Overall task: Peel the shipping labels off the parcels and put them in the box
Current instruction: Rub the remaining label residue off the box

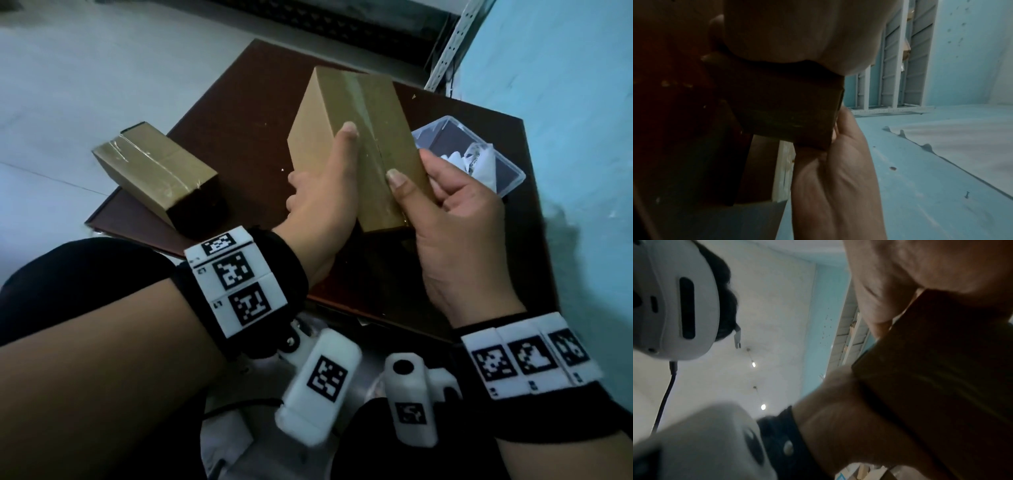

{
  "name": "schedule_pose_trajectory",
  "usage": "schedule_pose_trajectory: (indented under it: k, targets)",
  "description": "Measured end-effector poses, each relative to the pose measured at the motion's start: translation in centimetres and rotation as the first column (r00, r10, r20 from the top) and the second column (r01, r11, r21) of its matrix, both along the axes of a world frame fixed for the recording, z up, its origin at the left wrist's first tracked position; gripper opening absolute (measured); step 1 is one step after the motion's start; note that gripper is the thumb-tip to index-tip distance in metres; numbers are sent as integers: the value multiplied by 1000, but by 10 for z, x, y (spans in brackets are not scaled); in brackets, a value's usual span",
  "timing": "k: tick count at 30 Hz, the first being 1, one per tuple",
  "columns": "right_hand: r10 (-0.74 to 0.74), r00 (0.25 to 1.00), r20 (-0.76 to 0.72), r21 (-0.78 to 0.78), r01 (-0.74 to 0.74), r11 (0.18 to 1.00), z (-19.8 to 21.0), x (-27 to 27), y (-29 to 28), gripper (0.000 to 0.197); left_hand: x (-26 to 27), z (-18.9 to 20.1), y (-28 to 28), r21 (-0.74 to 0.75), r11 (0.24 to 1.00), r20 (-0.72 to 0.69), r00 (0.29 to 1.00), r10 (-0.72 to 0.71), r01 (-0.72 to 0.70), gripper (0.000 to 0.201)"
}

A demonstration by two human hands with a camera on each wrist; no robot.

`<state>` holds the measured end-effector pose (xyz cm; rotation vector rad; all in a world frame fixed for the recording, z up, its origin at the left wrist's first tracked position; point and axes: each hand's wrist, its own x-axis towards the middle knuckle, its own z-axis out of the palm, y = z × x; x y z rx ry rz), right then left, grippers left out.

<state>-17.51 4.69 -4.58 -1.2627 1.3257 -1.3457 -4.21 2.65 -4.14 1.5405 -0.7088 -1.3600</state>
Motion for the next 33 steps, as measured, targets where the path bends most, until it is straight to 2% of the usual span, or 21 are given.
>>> schedule_pose_trajectory:
  k: [2, 4, 8, 11, 13, 15, 17, 19, 21, 23, 26, 28, 31, 33]
  targets:
    - [18, 1000, 5, 8, -18, 1000, -1, -1, 1, 80, 1, -5, -1, -55, 994, 80, 993, -88, 92, 140]
    - [-29, 999, 13, 1, 29, 1000, -2, -1, 3, 68, -3, 5, 7, -96, 985, 139, 982, -130, 144, 128]
    - [-218, 973, 77, 19, 217, 976, -2, 6, 2, 70, -6, 23, 5, 5, 997, 188, 979, -76, 76, 133]
    - [-296, 948, 120, 61, 290, 955, 1, 8, 0, 48, -12, 22, 11, 70, 993, 230, 967, -112, 99, 129]
    - [-279, 953, 118, 77, 271, 960, 3, 10, 0, 44, -14, 13, 17, 86, 992, 195, 975, -109, 94, 131]
    - [-211, 968, 133, 62, 205, 977, 6, 11, 0, 45, -7, 6, 11, 25, 998, 83, 994, -65, 63, 144]
    - [-107, 988, 115, 47, 102, 994, 9, 9, 2, 49, 5, -1, -4, 5, 999, -27, 999, -37, 37, 152]
    - [-42, 995, 90, 51, 37, 998, 9, 8, 5, 57, 13, -15, -19, 25, 996, -75, 994, -80, 82, 154]
    - [-102, 994, 38, 35, 101, 994, 8, 10, 6, 58, 12, -24, -23, 2, 994, -77, 991, -111, 111, 153]
    - [-225, 974, 3, 20, 225, 974, 9, 12, 6, 57, 5, -25, -16, -40, 992, -53, 992, -118, 116, 150]
    - [-311, 950, 30, 32, 310, 950, 12, 10, 3, 58, -4, -17, -4, -43, 990, 0, 991, -136, 136, 147]
    - [-277, 959, 64, 43, 275, 961, 13, 8, 3, 55, -3, -16, -5, -42, 989, 38, 989, -142, 144, 147]
    - [-89, 989, 121, 58, 82, 995, 14, 6, 8, 55, 15, -17, -13, -91, 981, -86, 980, -178, 170, 149]
    - [45, 983, 179, 67, -58, 996, 14, 0, 12, 68, 23, -13, -11, -143, 968, -154, 962, -226, 205, 123]
